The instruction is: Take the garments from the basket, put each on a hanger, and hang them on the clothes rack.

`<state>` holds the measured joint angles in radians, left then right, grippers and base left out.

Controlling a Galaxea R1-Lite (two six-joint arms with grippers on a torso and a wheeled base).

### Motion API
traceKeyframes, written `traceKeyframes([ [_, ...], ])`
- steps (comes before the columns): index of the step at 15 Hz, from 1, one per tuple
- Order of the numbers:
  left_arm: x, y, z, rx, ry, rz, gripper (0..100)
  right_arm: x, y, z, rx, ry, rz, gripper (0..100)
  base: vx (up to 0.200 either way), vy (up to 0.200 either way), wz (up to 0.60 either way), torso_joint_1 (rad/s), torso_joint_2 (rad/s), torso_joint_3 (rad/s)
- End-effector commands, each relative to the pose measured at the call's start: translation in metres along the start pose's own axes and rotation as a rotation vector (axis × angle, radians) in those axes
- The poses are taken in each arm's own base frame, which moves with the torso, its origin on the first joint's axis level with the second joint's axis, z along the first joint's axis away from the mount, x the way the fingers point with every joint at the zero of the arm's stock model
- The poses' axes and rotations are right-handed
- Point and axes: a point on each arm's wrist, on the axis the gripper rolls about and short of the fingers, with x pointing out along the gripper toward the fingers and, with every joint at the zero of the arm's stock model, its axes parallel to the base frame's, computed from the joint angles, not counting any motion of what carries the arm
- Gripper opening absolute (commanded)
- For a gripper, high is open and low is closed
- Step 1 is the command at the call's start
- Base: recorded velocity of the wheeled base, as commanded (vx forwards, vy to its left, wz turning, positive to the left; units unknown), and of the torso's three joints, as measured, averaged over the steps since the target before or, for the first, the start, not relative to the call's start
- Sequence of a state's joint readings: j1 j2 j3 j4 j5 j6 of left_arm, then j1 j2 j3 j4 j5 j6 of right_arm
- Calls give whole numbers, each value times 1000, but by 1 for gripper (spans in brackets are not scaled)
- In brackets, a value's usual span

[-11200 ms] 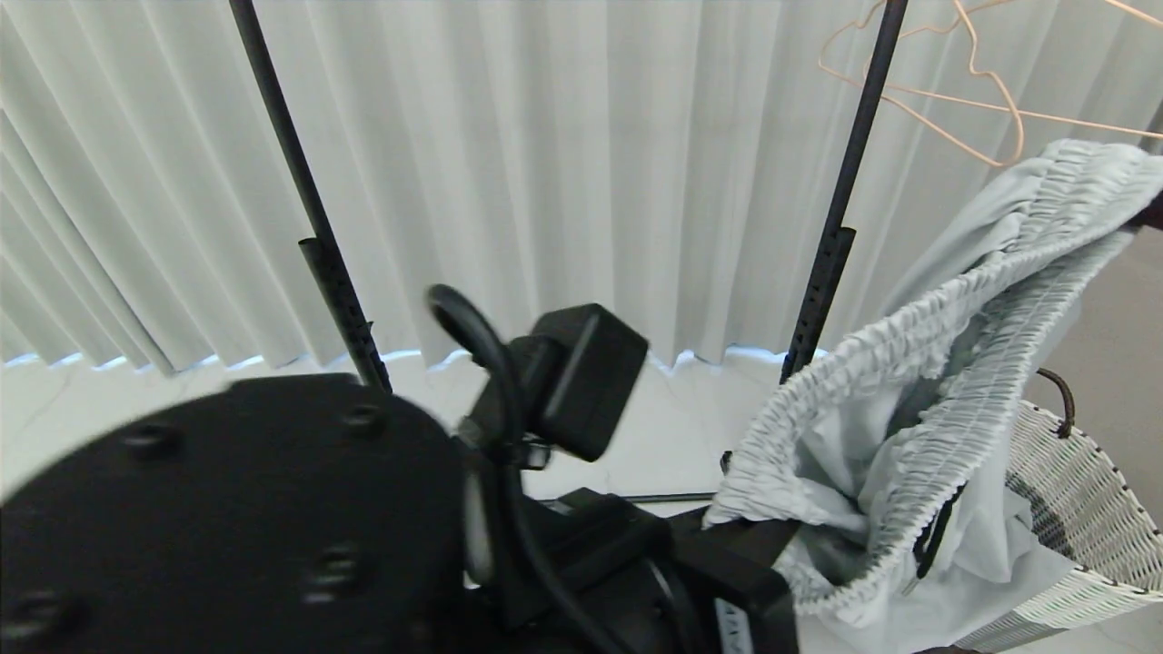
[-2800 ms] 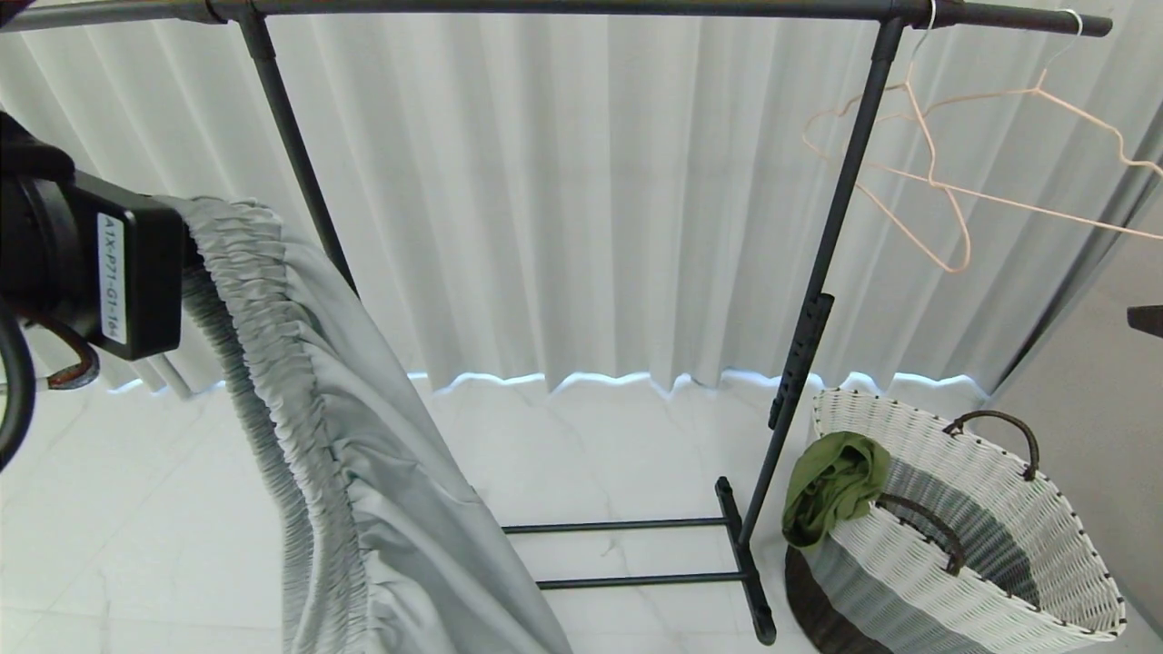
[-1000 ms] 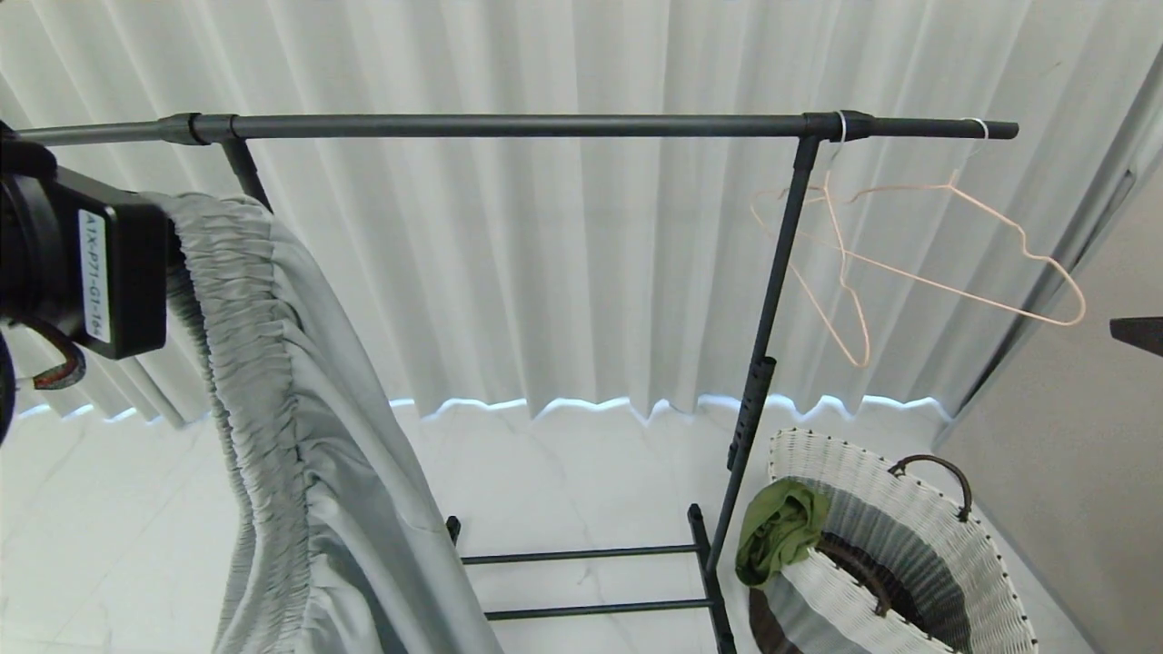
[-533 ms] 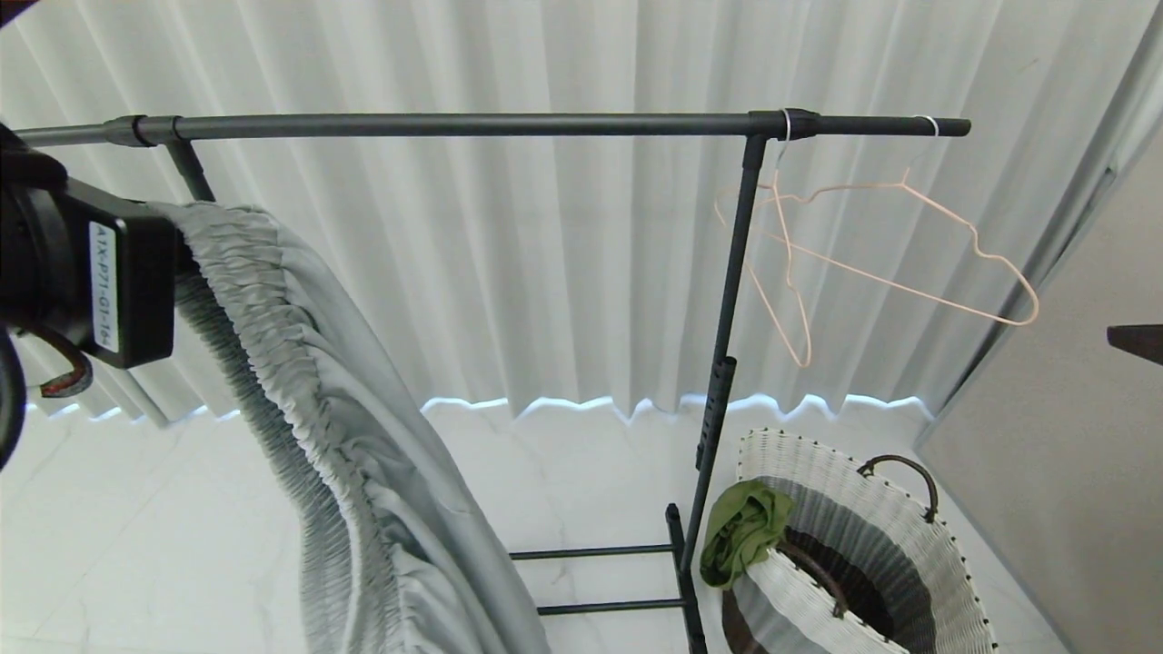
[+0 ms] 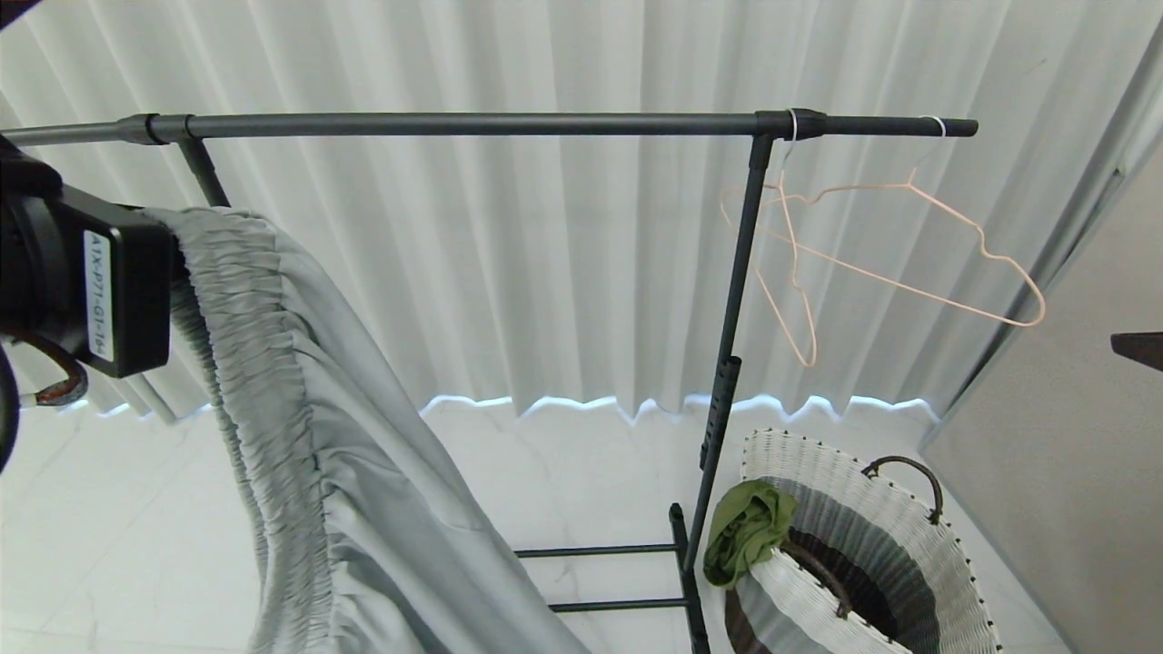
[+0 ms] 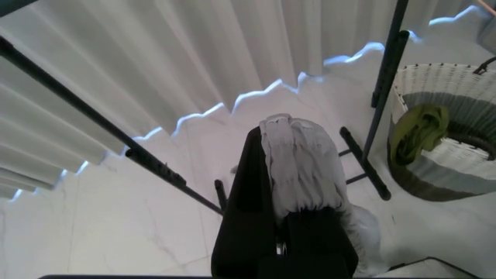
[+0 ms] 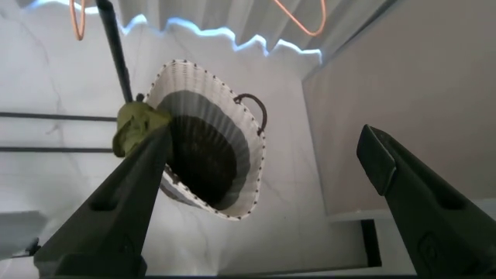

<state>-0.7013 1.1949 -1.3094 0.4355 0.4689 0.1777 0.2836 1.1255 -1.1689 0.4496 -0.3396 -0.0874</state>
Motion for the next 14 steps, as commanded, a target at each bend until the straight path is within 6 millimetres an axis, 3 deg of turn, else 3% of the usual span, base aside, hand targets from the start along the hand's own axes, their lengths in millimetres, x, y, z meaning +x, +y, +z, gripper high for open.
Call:
traceKeyframes([
  [1, -1, 0, 0, -1, -2, 1, 0, 4, -1, 0, 2, 12, -14, 100, 200, 0, 0, 7, -2, 2],
  [13, 0, 0, 0, 0, 0, 1, 0, 15, -1, -2, 2, 45, -32, 100, 200, 0, 0, 4, 0, 2],
  [14, 0, 0, -1, 1, 1, 1, 0, 19, -2, -4, 8, 49, -33, 100, 0, 0, 0, 0, 0, 0],
])
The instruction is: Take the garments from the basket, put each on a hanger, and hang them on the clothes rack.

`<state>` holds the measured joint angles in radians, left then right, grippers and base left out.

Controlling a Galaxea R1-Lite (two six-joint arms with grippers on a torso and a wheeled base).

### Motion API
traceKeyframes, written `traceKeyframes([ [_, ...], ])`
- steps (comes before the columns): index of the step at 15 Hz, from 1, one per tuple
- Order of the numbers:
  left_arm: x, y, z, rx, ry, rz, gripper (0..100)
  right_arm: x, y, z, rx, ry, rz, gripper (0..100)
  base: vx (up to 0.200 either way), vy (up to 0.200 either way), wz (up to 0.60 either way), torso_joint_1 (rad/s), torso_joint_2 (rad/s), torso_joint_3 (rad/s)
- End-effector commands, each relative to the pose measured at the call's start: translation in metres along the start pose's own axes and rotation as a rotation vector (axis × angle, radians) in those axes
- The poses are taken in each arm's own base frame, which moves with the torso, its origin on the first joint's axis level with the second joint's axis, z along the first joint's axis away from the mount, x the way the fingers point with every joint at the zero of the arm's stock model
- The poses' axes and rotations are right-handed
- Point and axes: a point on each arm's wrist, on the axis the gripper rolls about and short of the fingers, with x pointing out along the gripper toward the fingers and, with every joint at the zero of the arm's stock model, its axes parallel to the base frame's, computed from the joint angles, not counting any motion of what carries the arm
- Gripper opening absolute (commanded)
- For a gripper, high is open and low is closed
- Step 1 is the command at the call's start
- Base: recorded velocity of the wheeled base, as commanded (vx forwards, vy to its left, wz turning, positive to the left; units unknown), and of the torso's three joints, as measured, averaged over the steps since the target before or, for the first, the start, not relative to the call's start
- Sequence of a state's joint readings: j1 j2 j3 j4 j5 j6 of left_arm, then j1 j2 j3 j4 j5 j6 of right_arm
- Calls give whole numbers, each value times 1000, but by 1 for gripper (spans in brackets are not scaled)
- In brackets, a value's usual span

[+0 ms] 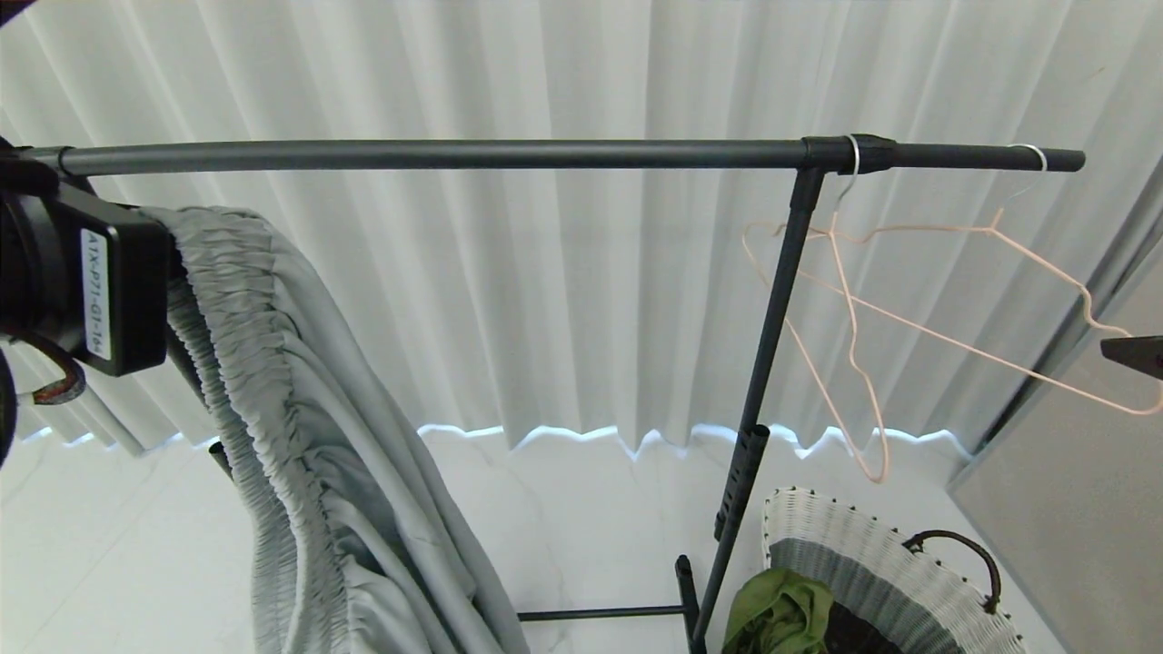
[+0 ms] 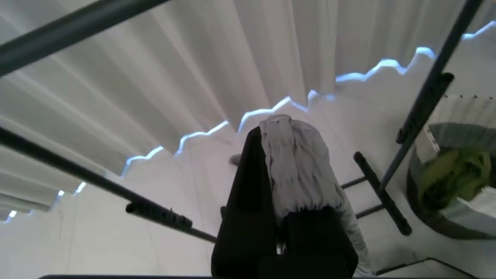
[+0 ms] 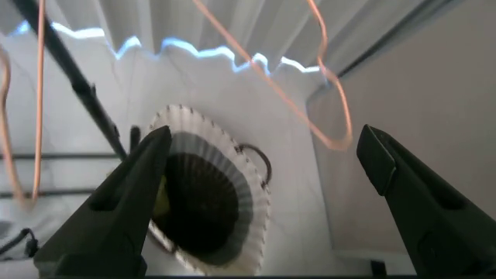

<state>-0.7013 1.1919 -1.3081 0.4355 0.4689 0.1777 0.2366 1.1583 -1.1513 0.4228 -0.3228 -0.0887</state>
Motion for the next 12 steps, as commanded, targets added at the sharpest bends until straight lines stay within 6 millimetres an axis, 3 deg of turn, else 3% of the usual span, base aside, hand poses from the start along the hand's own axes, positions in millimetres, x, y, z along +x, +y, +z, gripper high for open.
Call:
traceKeyframes([
  [1, 1, -1, -1, 4, 7, 0, 0, 10, -4, -3, 14, 13, -6, 100, 0, 0, 0, 0, 0, 0],
  [7, 1, -1, -4, 6, 12, -1, 0, 81, -61, -9, -75, -22, -20, 100, 0, 0, 0, 0, 0, 0],
  [12, -3, 1, -8, 5, 14, 1, 0, 138, -71, -15, -72, -30, 37, 100, 0, 0, 0, 0, 0, 0],
])
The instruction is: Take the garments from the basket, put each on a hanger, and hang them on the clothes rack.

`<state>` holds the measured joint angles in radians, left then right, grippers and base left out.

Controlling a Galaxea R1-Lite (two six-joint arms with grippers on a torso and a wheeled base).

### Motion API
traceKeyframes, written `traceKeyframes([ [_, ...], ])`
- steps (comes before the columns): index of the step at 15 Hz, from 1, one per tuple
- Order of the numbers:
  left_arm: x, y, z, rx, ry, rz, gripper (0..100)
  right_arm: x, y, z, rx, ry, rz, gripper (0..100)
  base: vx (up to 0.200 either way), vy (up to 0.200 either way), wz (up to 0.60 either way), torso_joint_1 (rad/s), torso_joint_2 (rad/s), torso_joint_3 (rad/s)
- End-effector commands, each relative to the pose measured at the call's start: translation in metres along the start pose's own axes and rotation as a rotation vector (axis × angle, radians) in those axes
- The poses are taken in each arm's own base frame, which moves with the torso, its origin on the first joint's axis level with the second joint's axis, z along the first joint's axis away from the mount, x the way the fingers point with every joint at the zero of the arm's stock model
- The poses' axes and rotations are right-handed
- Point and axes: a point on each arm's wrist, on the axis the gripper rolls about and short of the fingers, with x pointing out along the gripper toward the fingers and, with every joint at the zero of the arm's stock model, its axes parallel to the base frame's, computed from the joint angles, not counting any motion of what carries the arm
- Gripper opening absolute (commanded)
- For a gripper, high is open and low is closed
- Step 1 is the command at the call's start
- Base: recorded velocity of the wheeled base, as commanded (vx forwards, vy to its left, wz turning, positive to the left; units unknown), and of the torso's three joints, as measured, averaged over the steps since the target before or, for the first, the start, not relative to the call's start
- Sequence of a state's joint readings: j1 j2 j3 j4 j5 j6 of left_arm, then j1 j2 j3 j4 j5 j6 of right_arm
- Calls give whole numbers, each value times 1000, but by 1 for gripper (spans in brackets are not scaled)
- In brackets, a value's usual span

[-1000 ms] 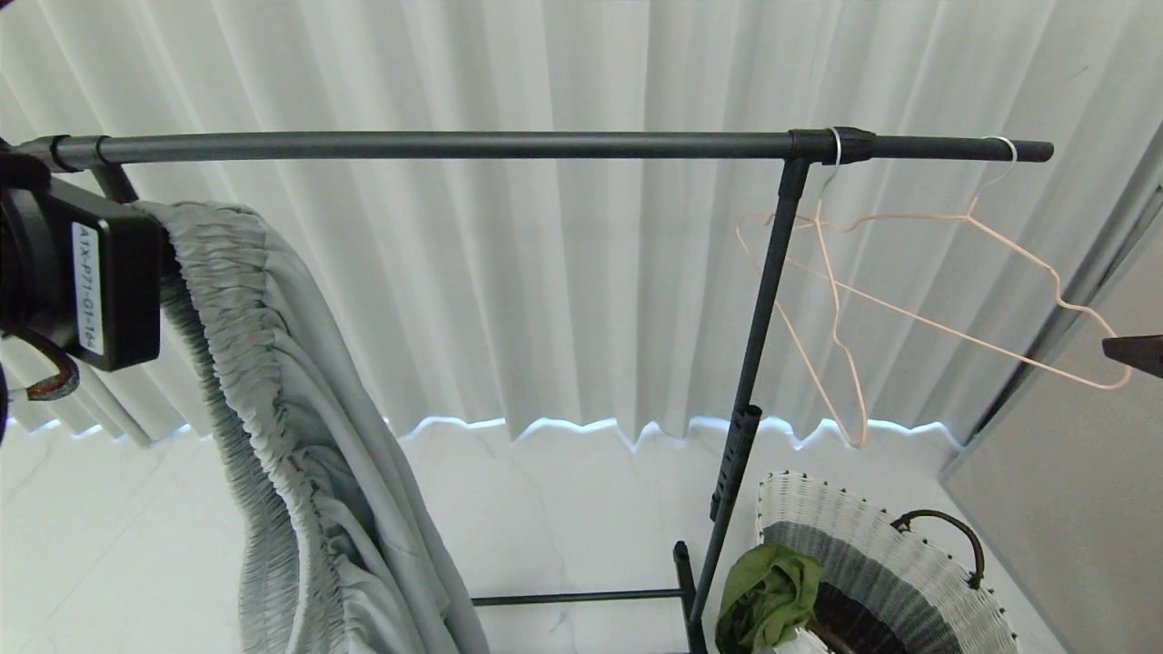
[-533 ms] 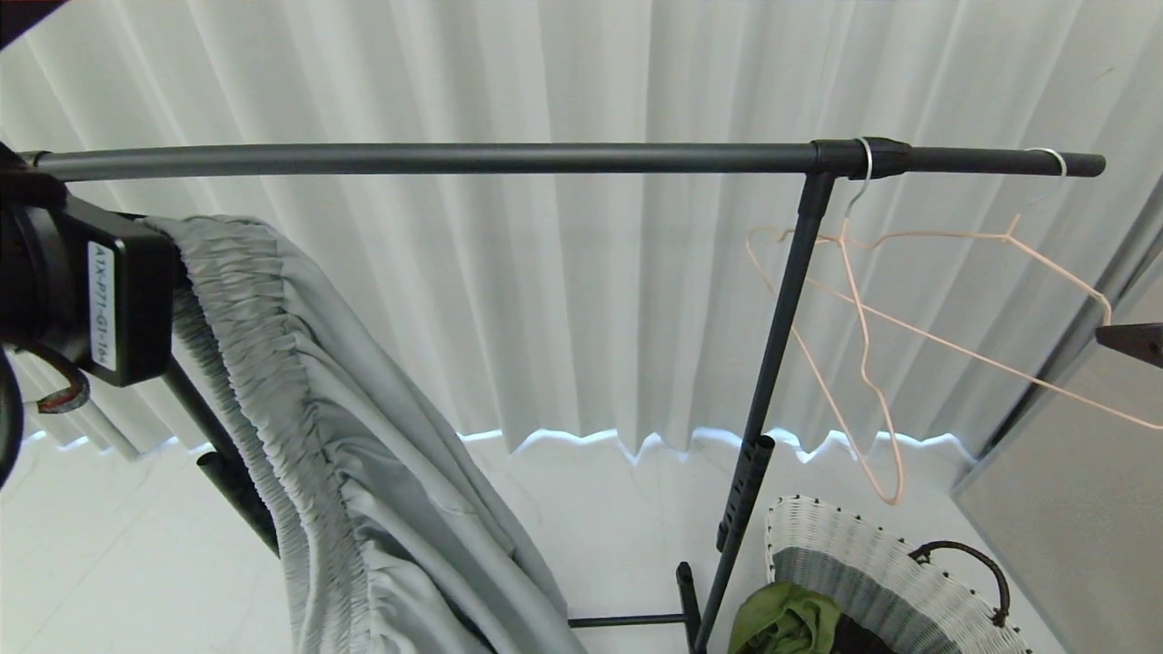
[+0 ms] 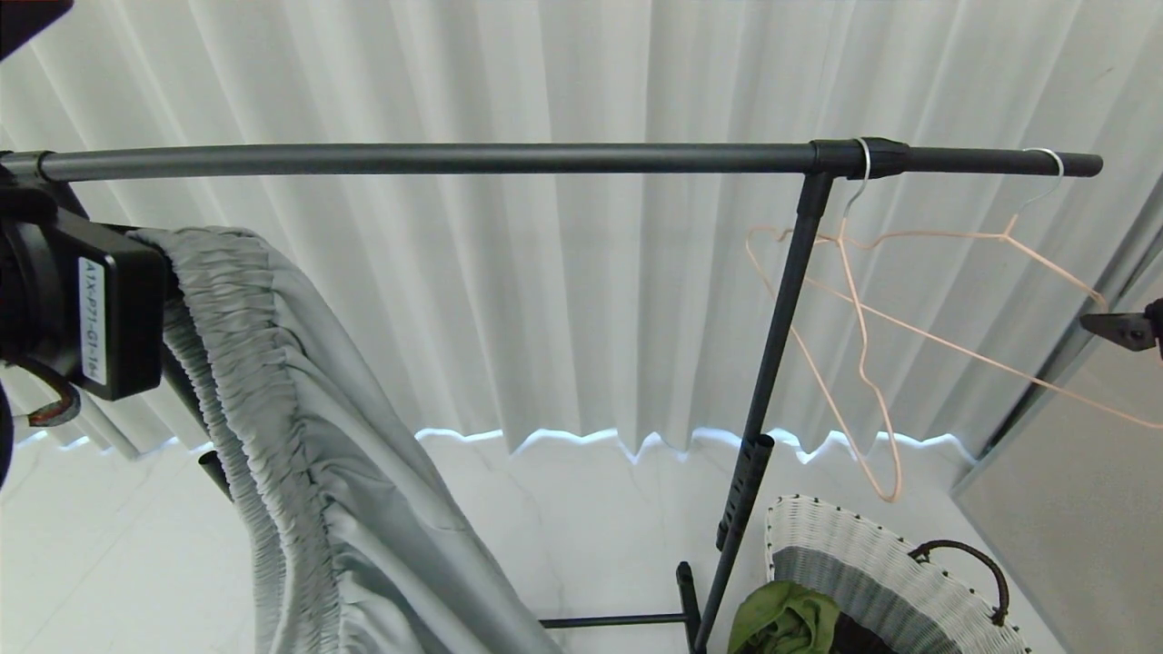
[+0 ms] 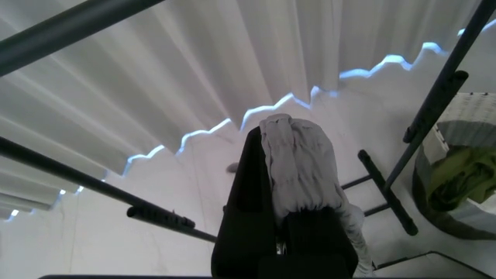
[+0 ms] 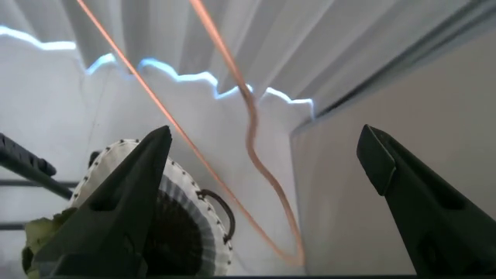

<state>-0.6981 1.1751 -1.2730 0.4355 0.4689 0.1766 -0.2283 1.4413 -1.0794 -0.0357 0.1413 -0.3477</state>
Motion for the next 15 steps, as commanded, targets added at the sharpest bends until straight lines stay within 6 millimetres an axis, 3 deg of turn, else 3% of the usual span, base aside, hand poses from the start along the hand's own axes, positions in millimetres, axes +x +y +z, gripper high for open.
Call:
traceKeyframes([
  [1, -3, 1, -2, -2, -3, 1, 0, 35, -1, -15, -1, 57, 51, 100, 0, 0, 0, 0, 0, 0],
  [5, -3, 1, -4, 1, 3, 0, 0, 63, -3, -21, -9, 45, 74, 100, 0, 0, 0, 0, 0, 0],
  [15, -1, 0, -4, 5, 7, -1, 0, 59, 12, -19, 10, 4, 222, 100, 0, 0, 0, 0, 0, 0],
])
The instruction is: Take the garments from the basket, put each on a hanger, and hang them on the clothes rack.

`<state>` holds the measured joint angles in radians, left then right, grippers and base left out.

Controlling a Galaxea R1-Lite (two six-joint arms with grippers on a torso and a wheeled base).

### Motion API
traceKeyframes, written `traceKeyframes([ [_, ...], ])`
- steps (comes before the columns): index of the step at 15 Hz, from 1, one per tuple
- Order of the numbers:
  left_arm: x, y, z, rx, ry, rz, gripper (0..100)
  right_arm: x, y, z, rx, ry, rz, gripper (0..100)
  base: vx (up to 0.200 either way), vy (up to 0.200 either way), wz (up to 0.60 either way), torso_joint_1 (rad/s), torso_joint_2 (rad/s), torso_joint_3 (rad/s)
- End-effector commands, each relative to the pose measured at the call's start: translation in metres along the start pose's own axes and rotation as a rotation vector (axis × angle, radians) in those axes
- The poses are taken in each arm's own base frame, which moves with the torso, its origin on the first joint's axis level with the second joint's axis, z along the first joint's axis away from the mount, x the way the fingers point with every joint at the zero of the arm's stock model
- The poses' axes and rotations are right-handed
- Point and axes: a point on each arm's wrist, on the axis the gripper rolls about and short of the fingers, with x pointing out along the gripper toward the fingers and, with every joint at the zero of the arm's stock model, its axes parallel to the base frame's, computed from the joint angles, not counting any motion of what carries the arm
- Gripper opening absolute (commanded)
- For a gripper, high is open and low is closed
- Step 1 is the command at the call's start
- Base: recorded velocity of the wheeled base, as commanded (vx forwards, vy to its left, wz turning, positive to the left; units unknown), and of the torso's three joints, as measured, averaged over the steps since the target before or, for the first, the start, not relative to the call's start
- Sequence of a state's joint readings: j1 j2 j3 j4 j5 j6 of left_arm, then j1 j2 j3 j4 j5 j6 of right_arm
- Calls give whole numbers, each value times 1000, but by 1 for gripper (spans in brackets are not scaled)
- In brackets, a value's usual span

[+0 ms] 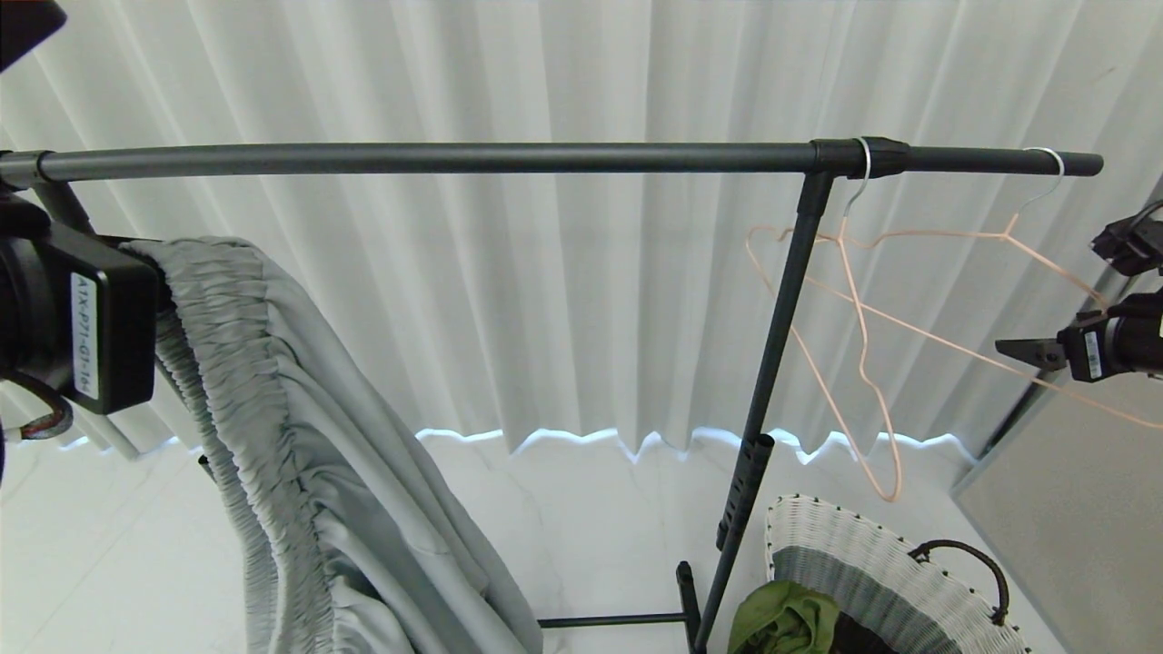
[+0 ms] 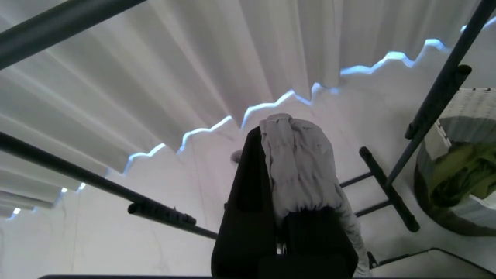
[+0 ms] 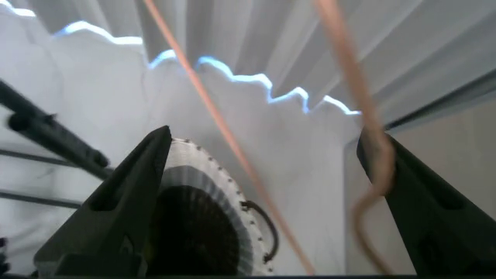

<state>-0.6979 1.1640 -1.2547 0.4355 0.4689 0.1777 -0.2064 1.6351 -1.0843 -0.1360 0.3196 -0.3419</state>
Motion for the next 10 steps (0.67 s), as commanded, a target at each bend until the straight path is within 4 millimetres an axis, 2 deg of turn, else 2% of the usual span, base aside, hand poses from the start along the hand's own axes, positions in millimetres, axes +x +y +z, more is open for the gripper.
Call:
traceKeyframes([
  [1, 0, 0, 0, 0, 0, 0, 0, -4, 8, 3, 7, -12, 20, 100, 0, 0, 0, 0, 0, 0],
  [10, -2, 1, 0, -3, -6, 2, 0, -22, 34, 2, 47, -30, 85, 100, 0, 0, 0, 0, 0, 0],
])
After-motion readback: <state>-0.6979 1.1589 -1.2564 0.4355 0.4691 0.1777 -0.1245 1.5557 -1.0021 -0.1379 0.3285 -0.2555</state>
